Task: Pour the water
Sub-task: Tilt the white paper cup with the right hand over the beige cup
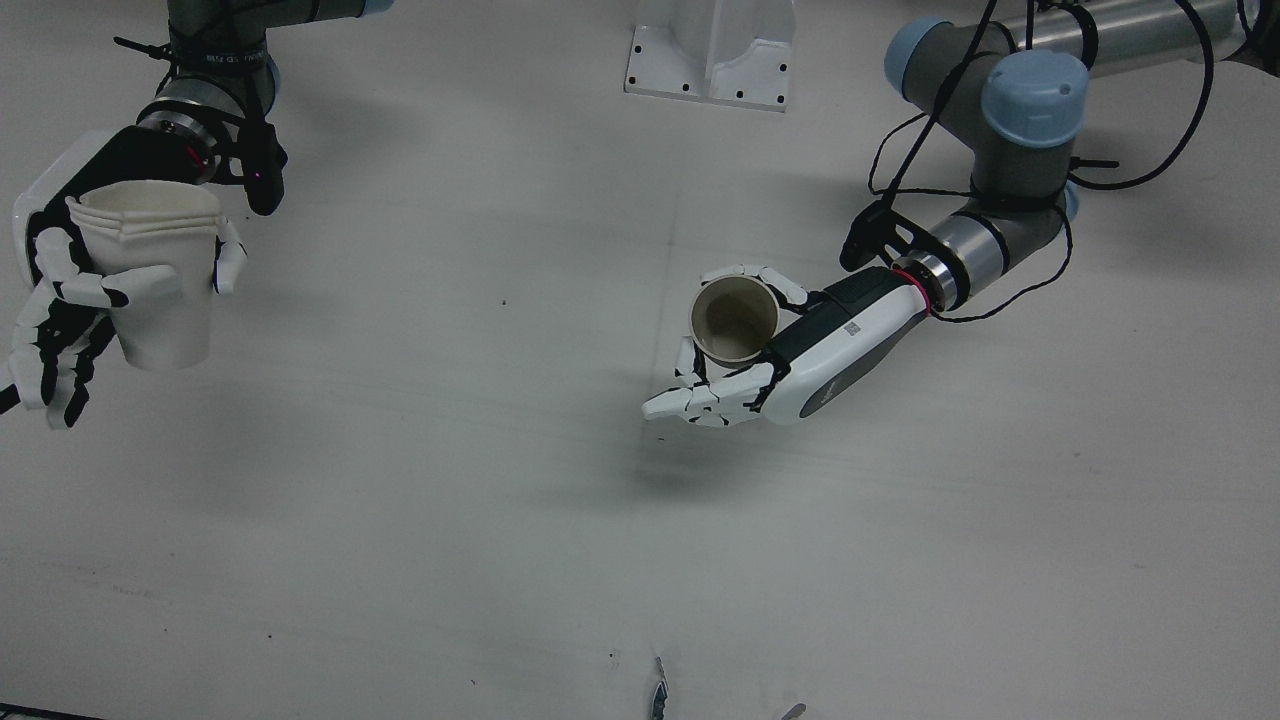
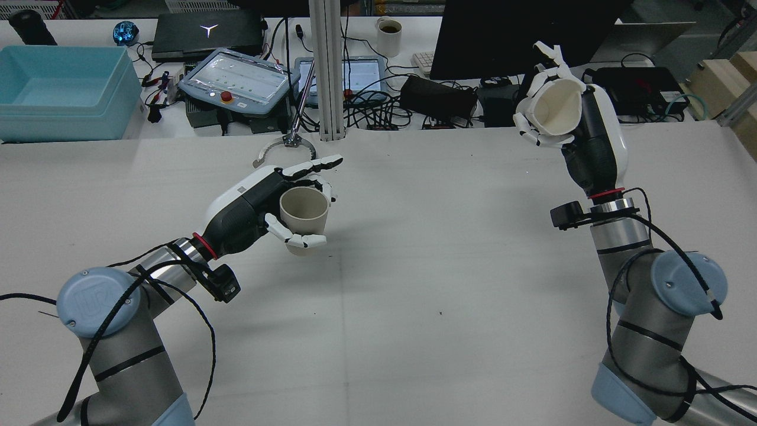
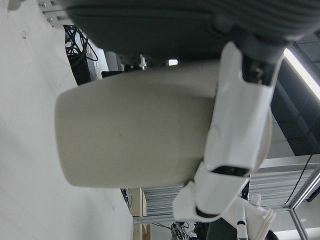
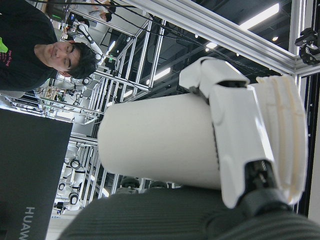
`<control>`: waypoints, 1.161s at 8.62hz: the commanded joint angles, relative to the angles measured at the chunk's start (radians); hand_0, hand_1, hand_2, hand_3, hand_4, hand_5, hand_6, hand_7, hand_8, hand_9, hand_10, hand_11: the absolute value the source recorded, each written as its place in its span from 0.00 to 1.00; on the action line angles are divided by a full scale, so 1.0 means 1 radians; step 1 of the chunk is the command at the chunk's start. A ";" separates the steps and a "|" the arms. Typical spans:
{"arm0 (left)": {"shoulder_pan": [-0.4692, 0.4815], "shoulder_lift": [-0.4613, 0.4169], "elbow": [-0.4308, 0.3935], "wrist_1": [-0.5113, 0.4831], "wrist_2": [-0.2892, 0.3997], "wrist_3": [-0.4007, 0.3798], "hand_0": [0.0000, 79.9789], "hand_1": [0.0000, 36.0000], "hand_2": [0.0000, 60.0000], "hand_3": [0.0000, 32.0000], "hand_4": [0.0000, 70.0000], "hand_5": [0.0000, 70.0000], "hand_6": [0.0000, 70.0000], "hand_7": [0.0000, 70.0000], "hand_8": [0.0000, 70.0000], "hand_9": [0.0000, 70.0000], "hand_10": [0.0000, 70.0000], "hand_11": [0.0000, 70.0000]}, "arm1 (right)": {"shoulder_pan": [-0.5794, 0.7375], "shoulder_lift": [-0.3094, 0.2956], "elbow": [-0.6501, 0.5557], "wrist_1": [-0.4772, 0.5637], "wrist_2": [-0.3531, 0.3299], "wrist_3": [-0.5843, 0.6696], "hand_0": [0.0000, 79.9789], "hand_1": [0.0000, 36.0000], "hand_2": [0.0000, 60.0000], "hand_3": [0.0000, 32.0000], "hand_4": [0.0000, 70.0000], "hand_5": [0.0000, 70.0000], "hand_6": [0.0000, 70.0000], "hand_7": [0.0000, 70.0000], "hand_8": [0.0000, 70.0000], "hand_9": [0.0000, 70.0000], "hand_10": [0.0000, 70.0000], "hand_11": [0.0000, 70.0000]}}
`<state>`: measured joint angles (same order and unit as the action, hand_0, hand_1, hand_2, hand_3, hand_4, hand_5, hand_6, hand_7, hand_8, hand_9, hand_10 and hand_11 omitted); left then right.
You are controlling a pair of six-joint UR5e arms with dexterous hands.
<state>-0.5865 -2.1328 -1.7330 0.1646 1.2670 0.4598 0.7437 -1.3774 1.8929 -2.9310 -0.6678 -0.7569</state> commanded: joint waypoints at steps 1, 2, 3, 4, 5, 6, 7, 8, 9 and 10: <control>0.097 -0.142 0.045 0.033 0.000 0.048 1.00 1.00 1.00 0.00 0.32 0.08 0.73 1.00 0.71 0.95 0.24 0.42 | -0.015 0.066 0.003 0.009 0.039 -0.159 0.84 0.96 0.63 0.00 0.50 0.90 0.14 0.25 0.01 0.04 0.10 0.18; 0.111 -0.177 0.056 0.035 0.000 0.075 1.00 1.00 1.00 0.00 0.32 0.08 0.74 1.00 0.71 0.95 0.24 0.42 | -0.032 0.067 0.008 0.009 0.050 -0.192 0.87 0.97 0.61 0.00 0.49 0.91 0.14 0.25 0.01 0.03 0.10 0.18; 0.143 -0.218 0.064 0.052 0.002 0.098 1.00 1.00 1.00 0.00 0.32 0.08 0.74 1.00 0.71 0.95 0.24 0.42 | -0.070 0.069 0.029 0.009 0.050 -0.279 0.88 0.98 0.61 0.00 0.46 0.91 0.14 0.25 0.01 0.03 0.10 0.18; 0.161 -0.237 0.075 0.055 0.002 0.102 1.00 1.00 1.00 0.00 0.32 0.08 0.74 1.00 0.71 0.95 0.24 0.42 | -0.101 0.102 0.067 0.009 0.041 -0.430 0.90 0.98 0.59 0.00 0.45 0.90 0.14 0.24 0.01 0.03 0.10 0.19; 0.162 -0.249 0.081 0.059 0.002 0.100 1.00 1.00 1.00 0.00 0.32 0.08 0.75 1.00 0.71 0.95 0.24 0.42 | -0.151 0.119 0.107 0.010 0.039 -0.552 0.87 0.96 0.58 0.00 0.44 0.89 0.15 0.24 0.01 0.03 0.11 0.20; 0.154 -0.249 0.084 0.062 0.018 0.100 1.00 1.00 1.00 0.00 0.31 0.08 0.74 1.00 0.71 0.95 0.24 0.42 | -0.197 0.144 0.144 0.010 0.031 -0.659 0.84 0.94 0.57 0.00 0.41 0.87 0.15 0.23 0.01 0.03 0.11 0.20; 0.149 -0.248 0.084 0.062 0.035 0.100 1.00 1.00 1.00 0.00 0.30 0.08 0.73 1.00 0.71 0.95 0.24 0.42 | -0.219 0.143 0.196 0.010 -0.014 -0.761 0.84 0.94 0.55 0.00 0.40 0.86 0.14 0.22 0.01 0.02 0.11 0.20; 0.136 -0.242 0.084 0.061 0.037 0.097 1.00 1.00 1.00 0.00 0.30 0.08 0.73 1.00 0.71 0.95 0.24 0.42 | -0.219 0.132 0.250 0.007 -0.076 -0.833 0.86 0.94 0.55 0.00 0.42 0.87 0.14 0.23 0.01 0.02 0.11 0.20; 0.120 -0.240 0.084 0.061 0.044 0.096 1.00 1.00 1.00 0.00 0.29 0.08 0.72 1.00 0.71 0.95 0.24 0.42 | -0.219 0.098 0.302 0.001 -0.099 -0.895 0.89 0.95 0.54 0.00 0.43 0.89 0.15 0.24 0.01 0.03 0.11 0.20; 0.108 -0.240 0.084 0.062 0.067 0.095 1.00 1.00 1.00 0.00 0.29 0.08 0.72 1.00 0.71 0.95 0.24 0.42 | -0.221 0.072 0.346 0.000 -0.126 -0.967 0.89 0.95 0.54 0.00 0.44 0.90 0.15 0.24 0.02 0.03 0.11 0.20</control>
<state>-0.4514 -2.3757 -1.6496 0.2257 1.3031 0.5572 0.5309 -1.2550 2.1339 -2.9248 -0.7260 -1.5668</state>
